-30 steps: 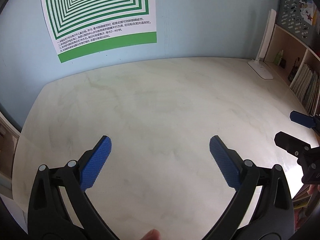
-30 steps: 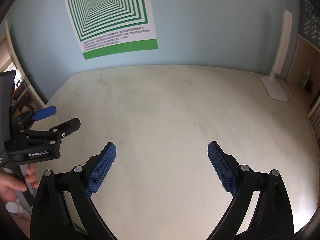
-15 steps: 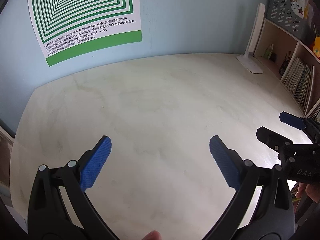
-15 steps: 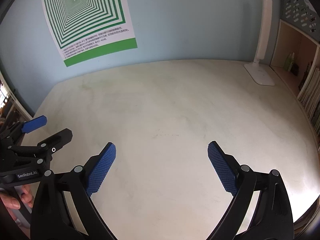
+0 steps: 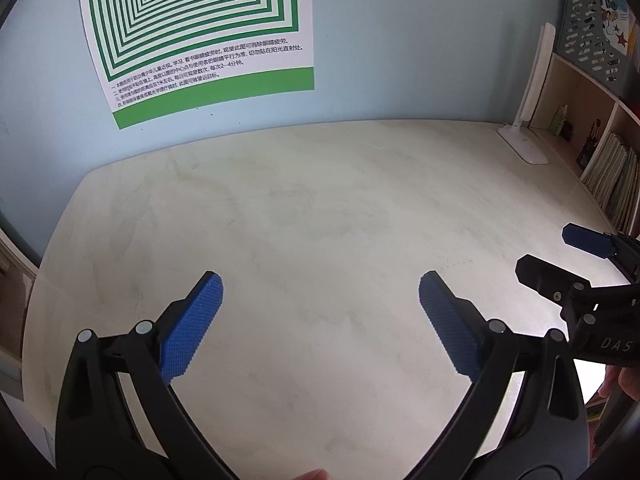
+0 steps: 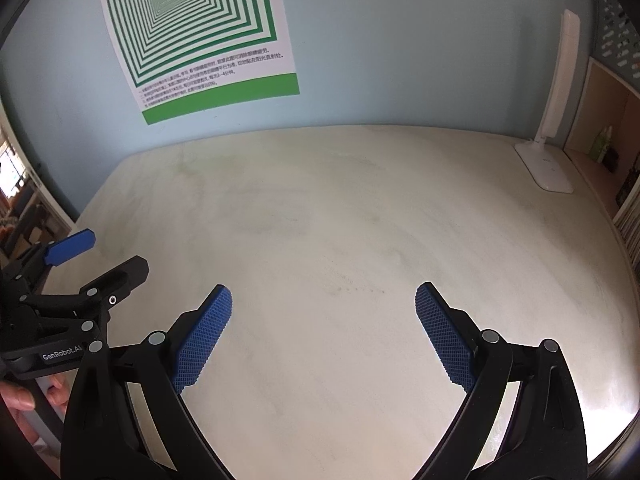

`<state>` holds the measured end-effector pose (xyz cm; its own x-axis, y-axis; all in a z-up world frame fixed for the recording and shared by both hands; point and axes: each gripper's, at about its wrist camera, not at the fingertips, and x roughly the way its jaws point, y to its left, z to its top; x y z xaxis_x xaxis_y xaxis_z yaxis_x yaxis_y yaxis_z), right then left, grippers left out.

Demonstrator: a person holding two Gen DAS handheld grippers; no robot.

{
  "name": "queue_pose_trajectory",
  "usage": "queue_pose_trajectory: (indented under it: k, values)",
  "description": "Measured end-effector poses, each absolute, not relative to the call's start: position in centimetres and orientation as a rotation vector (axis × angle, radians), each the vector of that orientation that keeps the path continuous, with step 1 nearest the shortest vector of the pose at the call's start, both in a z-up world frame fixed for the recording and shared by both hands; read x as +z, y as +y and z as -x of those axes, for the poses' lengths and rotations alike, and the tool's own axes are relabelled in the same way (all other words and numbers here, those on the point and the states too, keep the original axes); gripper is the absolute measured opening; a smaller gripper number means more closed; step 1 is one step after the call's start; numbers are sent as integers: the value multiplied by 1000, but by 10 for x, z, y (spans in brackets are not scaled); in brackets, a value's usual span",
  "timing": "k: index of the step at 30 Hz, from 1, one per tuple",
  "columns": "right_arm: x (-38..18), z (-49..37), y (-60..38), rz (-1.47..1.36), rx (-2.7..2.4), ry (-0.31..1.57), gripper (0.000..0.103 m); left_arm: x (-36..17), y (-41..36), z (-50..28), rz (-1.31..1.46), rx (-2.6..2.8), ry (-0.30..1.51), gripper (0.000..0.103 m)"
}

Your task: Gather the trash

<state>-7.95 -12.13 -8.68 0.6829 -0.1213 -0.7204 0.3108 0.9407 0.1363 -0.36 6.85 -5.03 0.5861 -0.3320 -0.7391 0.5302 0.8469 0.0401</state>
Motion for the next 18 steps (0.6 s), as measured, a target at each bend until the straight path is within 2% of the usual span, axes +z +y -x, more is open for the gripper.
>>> queue_pose_trajectory:
  k: [18]
  values:
    - [-87, 66, -117, -237, -220, 801, 92, -63, 81, -10, -281, -425, 864, 96]
